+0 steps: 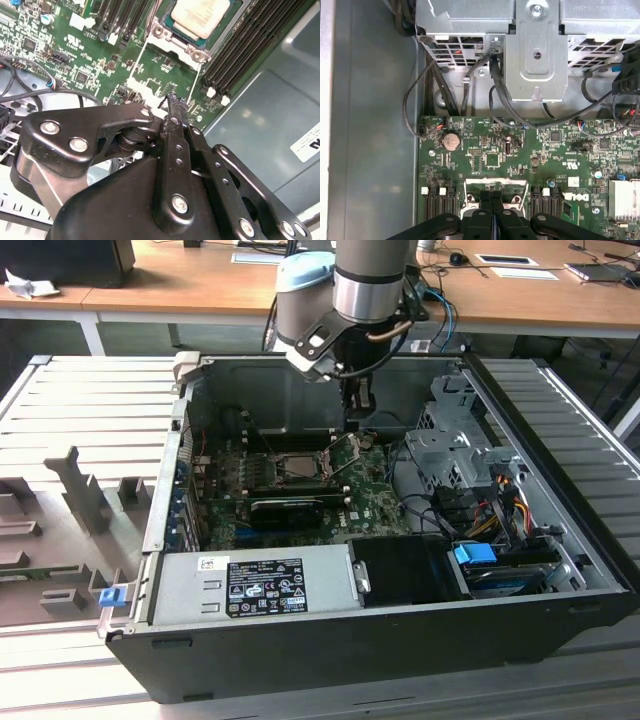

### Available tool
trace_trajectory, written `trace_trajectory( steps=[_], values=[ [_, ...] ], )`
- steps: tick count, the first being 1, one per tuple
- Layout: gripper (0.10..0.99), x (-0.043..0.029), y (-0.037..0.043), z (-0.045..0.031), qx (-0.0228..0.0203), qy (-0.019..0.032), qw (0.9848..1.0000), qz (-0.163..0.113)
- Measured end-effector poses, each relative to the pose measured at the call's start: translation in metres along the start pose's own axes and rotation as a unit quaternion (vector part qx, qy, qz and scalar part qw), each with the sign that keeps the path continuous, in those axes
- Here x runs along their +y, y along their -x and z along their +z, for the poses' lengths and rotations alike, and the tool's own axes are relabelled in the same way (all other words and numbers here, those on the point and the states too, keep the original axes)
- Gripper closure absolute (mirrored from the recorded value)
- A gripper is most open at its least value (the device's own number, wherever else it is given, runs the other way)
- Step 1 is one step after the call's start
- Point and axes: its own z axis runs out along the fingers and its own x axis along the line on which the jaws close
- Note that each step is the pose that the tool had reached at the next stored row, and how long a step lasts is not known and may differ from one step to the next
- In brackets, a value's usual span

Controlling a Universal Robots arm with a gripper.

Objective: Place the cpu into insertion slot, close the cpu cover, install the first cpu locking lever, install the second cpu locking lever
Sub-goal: 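Close the cpu cover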

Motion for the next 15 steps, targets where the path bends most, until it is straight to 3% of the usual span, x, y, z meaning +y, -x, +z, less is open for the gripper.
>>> trace_trajectory(
  steps=[8,15],
  values=[
    [0.980,0.0150,0.0002,0.0014,0.0001,0.0000,1.0000,0.000],
    [0.980,0.0162,0.0034,0.0060,0.0001,0.0000,1.0000,0.000]
  ],
)
